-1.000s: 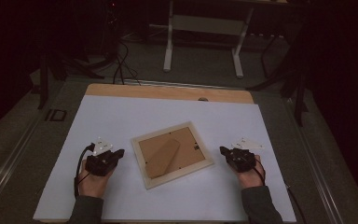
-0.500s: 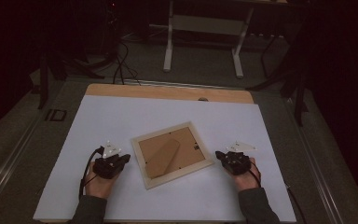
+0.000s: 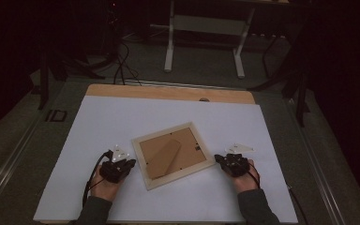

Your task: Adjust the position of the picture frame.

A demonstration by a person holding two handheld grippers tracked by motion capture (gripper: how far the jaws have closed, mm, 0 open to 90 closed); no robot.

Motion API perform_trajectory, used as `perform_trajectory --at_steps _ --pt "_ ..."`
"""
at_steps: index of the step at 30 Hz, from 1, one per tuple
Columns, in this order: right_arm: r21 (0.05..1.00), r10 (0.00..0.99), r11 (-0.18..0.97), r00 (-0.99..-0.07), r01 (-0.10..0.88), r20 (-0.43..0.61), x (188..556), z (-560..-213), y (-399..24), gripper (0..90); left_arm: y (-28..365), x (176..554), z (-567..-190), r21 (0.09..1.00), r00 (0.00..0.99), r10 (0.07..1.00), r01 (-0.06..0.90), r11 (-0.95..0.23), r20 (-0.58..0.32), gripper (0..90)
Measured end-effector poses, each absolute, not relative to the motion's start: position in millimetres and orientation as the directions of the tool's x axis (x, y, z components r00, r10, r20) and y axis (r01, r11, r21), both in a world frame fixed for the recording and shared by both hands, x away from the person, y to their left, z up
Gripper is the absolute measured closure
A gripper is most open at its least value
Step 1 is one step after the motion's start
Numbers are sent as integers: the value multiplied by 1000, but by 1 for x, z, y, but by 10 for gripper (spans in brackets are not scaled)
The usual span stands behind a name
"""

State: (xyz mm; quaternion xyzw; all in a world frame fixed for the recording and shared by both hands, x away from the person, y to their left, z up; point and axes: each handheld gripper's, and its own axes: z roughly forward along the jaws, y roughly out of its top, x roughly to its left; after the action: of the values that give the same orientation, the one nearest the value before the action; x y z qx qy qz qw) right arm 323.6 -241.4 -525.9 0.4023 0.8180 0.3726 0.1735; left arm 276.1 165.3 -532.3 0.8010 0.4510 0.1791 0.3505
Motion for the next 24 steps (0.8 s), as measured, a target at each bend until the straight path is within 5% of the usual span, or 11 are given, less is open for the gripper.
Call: perform_trajectory --at_steps 24 --pt "730 786 403 -617 551 32 325 -531 -238 897 149 270 -536 713 529 848 601 -360 -18 900"
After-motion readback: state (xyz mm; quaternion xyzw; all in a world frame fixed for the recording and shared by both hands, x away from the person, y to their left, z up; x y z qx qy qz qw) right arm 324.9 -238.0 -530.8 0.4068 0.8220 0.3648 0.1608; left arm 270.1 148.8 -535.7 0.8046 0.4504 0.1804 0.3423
